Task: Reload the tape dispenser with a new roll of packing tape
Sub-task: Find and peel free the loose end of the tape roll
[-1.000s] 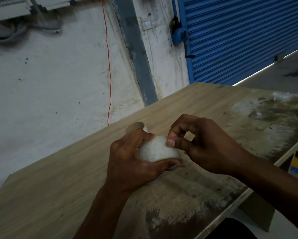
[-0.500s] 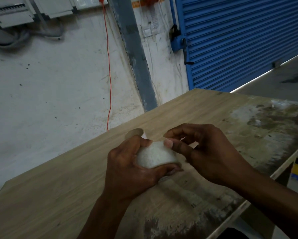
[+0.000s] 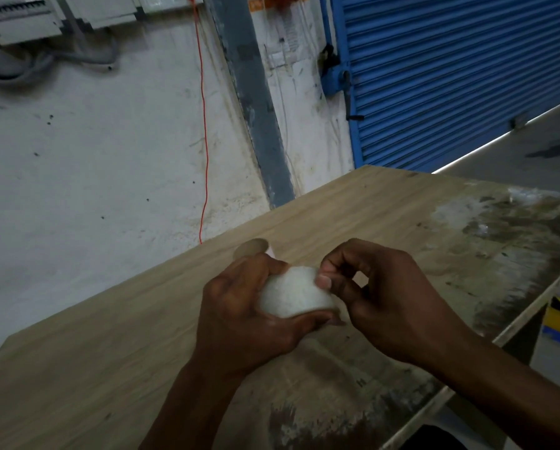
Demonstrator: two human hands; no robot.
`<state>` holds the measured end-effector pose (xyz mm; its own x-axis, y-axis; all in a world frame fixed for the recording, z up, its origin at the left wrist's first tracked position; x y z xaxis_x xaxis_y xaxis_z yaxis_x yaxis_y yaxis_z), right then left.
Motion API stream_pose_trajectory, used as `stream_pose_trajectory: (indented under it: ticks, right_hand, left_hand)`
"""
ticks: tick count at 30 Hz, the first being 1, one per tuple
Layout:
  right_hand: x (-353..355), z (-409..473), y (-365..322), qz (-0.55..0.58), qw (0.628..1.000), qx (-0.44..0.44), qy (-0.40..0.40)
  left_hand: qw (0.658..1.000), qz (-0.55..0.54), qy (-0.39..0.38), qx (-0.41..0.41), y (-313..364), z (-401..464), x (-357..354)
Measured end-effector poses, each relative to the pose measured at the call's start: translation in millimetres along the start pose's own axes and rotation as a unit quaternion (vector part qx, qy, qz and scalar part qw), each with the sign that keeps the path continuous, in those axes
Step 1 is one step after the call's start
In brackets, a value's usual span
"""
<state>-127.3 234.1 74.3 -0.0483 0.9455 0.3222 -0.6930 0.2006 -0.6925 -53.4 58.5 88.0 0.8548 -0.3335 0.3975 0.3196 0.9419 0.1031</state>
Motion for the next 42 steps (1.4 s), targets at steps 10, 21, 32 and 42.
stream_pose_trajectory:
  ticks: [10, 21, 32, 42]
  right_hand:
    - [-6.6, -2.5, -2.0, -0.086, 0.993, 0.063, -0.052]
    - [13.6, 15.1, -4.8, 0.089, 0.993, 0.023, -0.074]
    - [13.9, 18.7, -10.5, 0.009, 0.994, 0.067, -0.087]
    - [12.6, 42.1, -0.6, 0.172, 0.950, -0.059, -0.253]
  left_hand:
    - [1.000, -0.021, -0.018, -0.007, 0.4, 2.0, 0.1]
    - [0.994, -0.086, -0.061, 0.036, -1.1, 6.5, 0.0]
    - [0.995, -0.083, -0.054, 0.009, 0.6, 7.8, 3.0]
    - [0.987, -0.153, -0.057, 0.007, 8.1, 9.7, 4.4]
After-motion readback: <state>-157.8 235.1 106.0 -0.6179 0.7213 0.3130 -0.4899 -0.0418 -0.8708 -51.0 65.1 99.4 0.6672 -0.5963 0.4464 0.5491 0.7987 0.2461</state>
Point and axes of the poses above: each hand's wrist, its own z-axis towards the middle knuckle, its own x-axis out of the back of the hand, y = z × x, the point moved 3 cm from there along z, towards the middle knuckle, and after that the axes turned 11 degrees about y, right-handed, at the moved point
